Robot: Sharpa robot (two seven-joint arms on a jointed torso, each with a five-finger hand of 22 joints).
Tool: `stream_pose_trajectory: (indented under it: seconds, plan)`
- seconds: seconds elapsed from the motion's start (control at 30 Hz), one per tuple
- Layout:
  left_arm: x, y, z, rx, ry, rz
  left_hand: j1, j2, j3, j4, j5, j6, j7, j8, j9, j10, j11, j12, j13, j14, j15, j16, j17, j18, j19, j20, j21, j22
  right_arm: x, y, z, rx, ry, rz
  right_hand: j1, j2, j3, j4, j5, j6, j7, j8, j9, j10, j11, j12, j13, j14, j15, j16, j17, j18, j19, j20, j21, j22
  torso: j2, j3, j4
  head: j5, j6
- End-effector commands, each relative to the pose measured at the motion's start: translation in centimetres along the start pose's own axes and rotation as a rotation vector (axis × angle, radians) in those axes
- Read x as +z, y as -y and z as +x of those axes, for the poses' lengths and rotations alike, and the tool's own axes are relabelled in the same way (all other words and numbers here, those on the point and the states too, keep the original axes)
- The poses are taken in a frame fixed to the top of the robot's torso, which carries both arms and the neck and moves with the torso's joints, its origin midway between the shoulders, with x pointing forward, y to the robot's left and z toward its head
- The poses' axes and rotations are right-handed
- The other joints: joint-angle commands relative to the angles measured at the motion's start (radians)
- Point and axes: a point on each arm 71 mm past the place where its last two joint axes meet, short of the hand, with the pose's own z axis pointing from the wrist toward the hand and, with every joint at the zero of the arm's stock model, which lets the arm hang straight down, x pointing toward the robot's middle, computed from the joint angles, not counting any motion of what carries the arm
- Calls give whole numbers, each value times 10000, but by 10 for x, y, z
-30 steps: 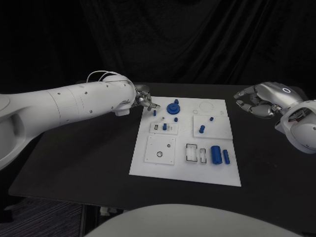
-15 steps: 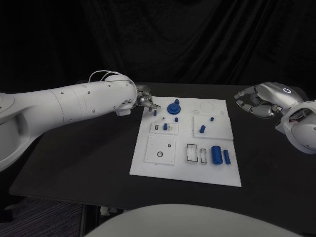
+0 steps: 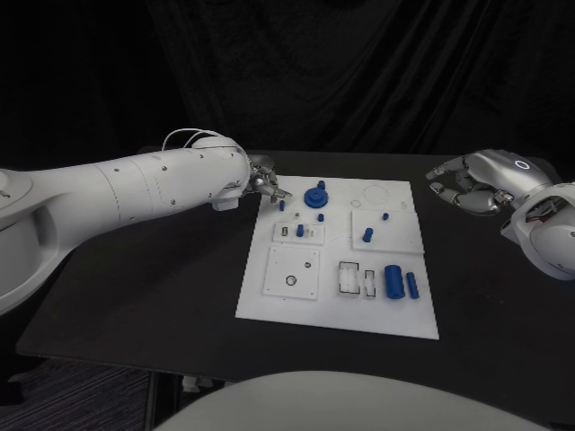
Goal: Assemble the parts on the task board
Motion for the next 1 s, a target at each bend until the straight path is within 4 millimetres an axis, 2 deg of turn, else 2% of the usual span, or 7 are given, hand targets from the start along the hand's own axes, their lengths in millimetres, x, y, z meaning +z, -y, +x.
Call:
stream_pose_trajectory:
  seconds: [0.03,0.6,1.0]
  plan:
    - [1,2,2,-14,-173,80,109,-7,-51,-12,83,47,26,-57,-19,1060,20,-5,2626,1038,22,26,2634,20,293,58,-46,2005,0,0,1,1,-10,62,-74,-23,66,-15,64,46,-14,-61,-12,1042,-4,53,2634,895,25,-25,1985,201,501,4,-47,2266,1,4,-3,6,1]
    - [4,2,7,-4,-296,14,154,19,-33,-13,120,40,32,-102,-41,1060,26,-5,2626,1038,29,26,2634,36,263,63,-126,1983,-1,0,1,10,-20,54,-74,-23,66,-15,64,46,-14,-61,-12,1042,-4,53,2634,895,25,-25,1985,201,501,4,-47,2266,-4,2,-4,-16,1]
    - [5,2,8,4,-347,20,316,35,17,-37,282,64,37,-197,-88,1060,36,-5,2626,1038,40,26,2634,47,235,76,-181,1968,-1,-1,1,11,-14,52,-74,-23,66,-15,64,46,-14,-61,-12,1042,-4,53,2634,895,25,-25,1985,201,501,4,-47,2266,-10,4,-2,-28,1]
